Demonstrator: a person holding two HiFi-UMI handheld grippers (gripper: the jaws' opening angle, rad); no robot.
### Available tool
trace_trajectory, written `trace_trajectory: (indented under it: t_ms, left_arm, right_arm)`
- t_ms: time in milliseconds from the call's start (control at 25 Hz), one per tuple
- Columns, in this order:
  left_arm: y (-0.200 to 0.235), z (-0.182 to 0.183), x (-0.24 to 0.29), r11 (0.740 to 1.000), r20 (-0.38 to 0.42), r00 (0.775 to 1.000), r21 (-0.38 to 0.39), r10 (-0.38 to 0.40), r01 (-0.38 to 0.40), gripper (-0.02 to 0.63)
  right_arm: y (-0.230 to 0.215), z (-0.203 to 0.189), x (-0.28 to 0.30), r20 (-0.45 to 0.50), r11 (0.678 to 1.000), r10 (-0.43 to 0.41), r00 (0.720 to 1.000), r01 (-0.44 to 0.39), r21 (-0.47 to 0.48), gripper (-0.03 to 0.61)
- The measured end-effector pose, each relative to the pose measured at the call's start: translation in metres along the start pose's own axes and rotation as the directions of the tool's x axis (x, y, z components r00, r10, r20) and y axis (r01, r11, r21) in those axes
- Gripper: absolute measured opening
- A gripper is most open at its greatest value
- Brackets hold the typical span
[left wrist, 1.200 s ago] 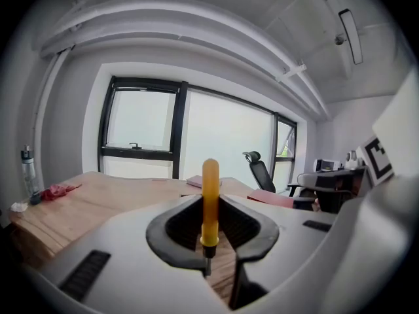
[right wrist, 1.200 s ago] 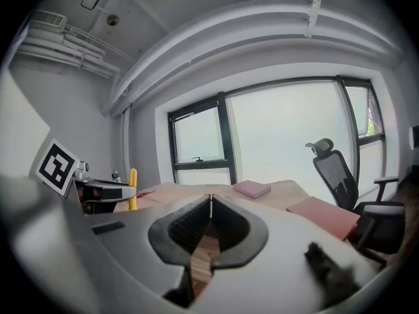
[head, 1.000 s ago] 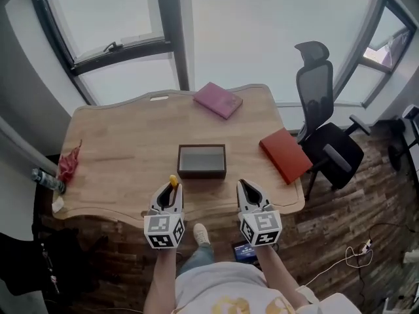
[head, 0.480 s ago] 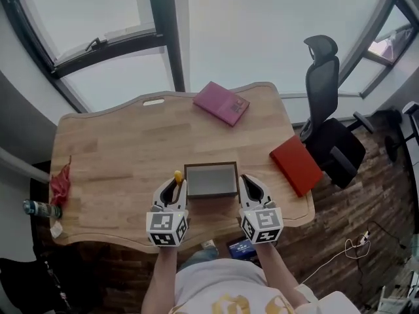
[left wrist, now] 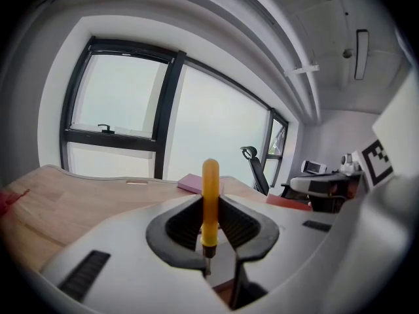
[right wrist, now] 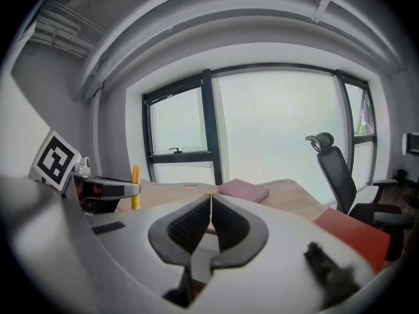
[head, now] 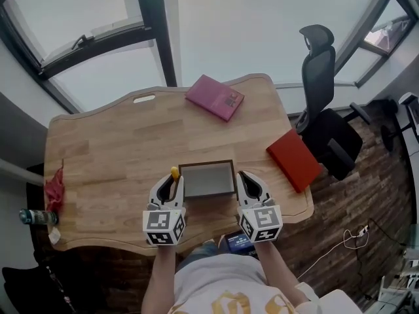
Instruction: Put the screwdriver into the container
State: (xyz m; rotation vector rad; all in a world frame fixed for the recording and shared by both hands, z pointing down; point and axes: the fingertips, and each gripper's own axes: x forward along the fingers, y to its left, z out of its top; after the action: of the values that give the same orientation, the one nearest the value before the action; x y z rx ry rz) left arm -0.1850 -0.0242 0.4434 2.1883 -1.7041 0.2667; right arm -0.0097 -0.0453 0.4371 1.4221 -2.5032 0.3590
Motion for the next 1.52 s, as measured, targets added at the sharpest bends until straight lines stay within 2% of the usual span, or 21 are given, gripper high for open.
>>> trace_trajectory:
  t_ms: [400,920,1200,1520]
  left_arm:
    - [0.000,0.013,0.016,0.999,0.004,0.999,0.009,0.035,-0.035,0.078]
    - [-0.009,0.009,0.039,1.000,-0.021,1.000,0.009,0.017,-0.017,0.078]
    - [-0.012,-0.004,0.053,0.997,-0.085,0.996,0.076,0.005,0.002,0.078]
    - [-0.021,-0.019,0.071,0.995,-0.146,0.988,0.078,-0.044,0.056,0.078]
  right_arm:
    - [-0.005,0.012,0.025,0.001,0.997,0.075,0.997,-0.075,-0.022,0.032]
    - [-0.019,0.004,0.040,-0.025,0.996,0.090,0.996,-0.091,-0.014,0.032]
    - [-0.025,-0.001,0.047,-0.040,0.996,0.087,0.995,-0.087,-0.003,0.032]
    - [-0.035,-0.018,0.053,-0.078,0.996,0.084,0.993,-0.083,0.021,0.032]
